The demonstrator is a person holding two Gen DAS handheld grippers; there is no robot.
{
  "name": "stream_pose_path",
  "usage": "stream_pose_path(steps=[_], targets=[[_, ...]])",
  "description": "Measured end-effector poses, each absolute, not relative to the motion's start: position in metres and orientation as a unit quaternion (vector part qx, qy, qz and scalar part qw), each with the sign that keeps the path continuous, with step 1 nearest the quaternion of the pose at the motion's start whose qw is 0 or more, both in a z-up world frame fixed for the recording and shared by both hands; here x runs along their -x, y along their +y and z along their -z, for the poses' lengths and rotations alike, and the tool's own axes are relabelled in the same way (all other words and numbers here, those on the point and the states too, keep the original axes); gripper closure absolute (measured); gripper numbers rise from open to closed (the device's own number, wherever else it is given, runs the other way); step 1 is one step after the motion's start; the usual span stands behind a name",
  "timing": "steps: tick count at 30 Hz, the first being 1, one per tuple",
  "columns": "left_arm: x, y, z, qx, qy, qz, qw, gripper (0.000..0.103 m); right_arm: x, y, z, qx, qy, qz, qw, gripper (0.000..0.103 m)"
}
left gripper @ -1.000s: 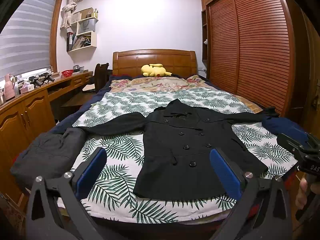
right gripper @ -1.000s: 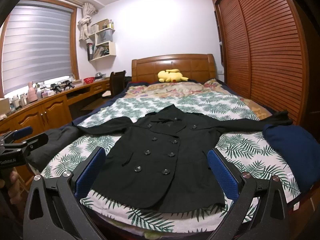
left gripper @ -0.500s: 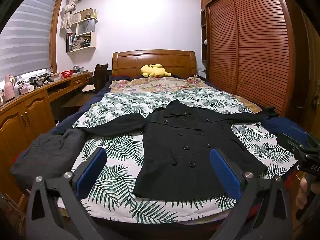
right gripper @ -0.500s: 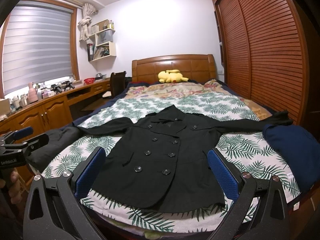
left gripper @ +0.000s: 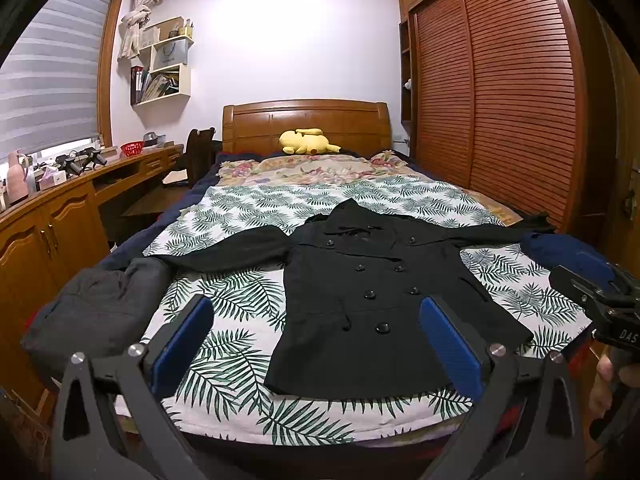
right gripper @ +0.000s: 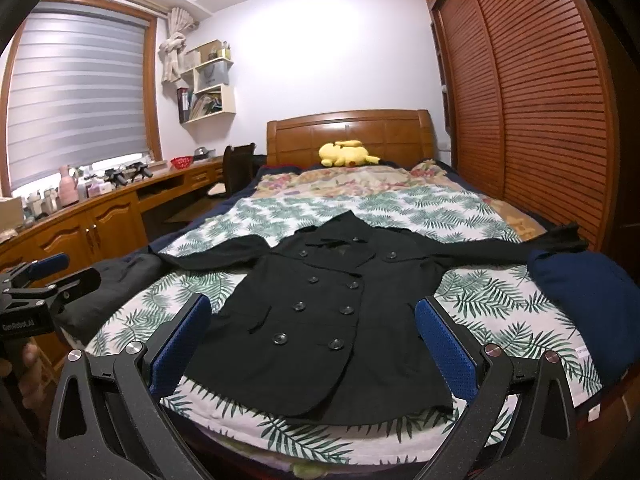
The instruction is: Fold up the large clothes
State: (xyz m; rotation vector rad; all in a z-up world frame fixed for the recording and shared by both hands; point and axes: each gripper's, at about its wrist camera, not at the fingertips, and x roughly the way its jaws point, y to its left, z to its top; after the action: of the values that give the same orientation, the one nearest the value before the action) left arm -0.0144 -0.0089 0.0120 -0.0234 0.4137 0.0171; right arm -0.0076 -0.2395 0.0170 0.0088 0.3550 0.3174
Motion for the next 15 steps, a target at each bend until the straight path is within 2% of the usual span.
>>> stream_pose_path(steps=[15], targets=[[-0.014, 0.022, 0.023, 0.024, 0.242, -0.031, 0.969, 0.000, -0.021, -0.220, 0.018, 0.005, 0.211, -0.185, 0.960, 0.000]])
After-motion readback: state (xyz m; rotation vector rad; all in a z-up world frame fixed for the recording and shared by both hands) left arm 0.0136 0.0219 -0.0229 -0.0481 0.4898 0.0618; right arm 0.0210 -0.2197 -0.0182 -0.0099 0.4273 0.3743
